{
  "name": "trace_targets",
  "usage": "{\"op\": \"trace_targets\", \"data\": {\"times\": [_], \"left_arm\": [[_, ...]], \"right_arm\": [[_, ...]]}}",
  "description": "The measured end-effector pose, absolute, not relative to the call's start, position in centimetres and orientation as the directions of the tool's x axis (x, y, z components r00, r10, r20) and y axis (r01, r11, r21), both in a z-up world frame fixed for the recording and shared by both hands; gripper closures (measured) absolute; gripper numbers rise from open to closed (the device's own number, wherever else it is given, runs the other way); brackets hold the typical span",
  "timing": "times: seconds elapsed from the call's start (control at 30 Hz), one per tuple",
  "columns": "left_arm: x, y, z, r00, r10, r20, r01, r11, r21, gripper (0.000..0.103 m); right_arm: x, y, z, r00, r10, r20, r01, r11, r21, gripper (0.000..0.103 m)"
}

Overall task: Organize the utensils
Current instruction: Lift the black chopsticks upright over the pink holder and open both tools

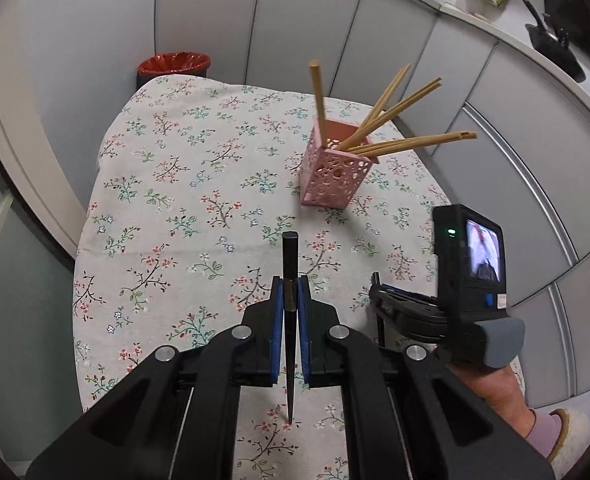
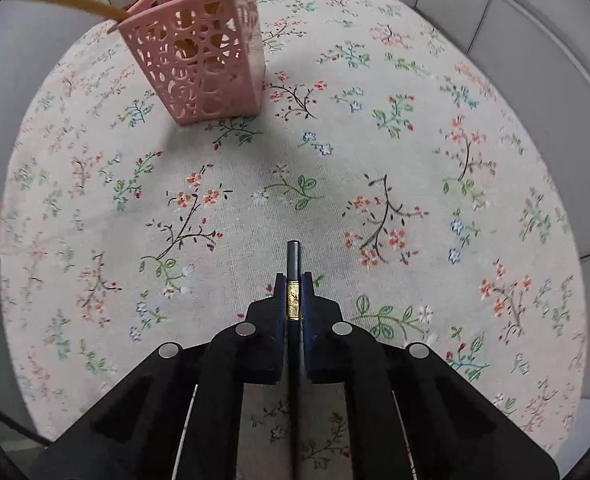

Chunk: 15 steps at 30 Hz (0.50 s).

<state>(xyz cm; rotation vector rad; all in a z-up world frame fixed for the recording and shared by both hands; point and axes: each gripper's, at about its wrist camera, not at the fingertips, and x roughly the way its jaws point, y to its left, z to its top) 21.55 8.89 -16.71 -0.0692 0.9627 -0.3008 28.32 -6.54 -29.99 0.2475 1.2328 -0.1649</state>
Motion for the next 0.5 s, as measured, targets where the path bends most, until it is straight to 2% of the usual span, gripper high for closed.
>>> {"op": "trace_targets", "data": {"times": [0.07, 0.2, 0.5], "left_arm": [[21.1, 8.5, -16.2, 0.539, -0.297, -0.788, 0.239, 0.951, -0.195, 0.096], [19.8, 7.9, -14.7, 0.564, -0.313, -0.764, 0.267, 0.945, -0.190, 0.096], [16.7, 6.4, -11.3, 0.620, -0.352, -0.702, 0.306, 0.932, -0.197, 0.096]], "right_arm": [[27.5, -7.6, -29.8, 0.343, 0.075, -0.936, 0.275, 0.945, 0.177, 0.097], [24.8, -8.1, -27.1, 0.449, 0.105, -0.888, 0.234, 0.945, 0.229, 0.097], [17.2, -10.3, -18.2, 0.677, 0.116, -0.727, 0.113, 0.959, 0.258, 0.097]]}}
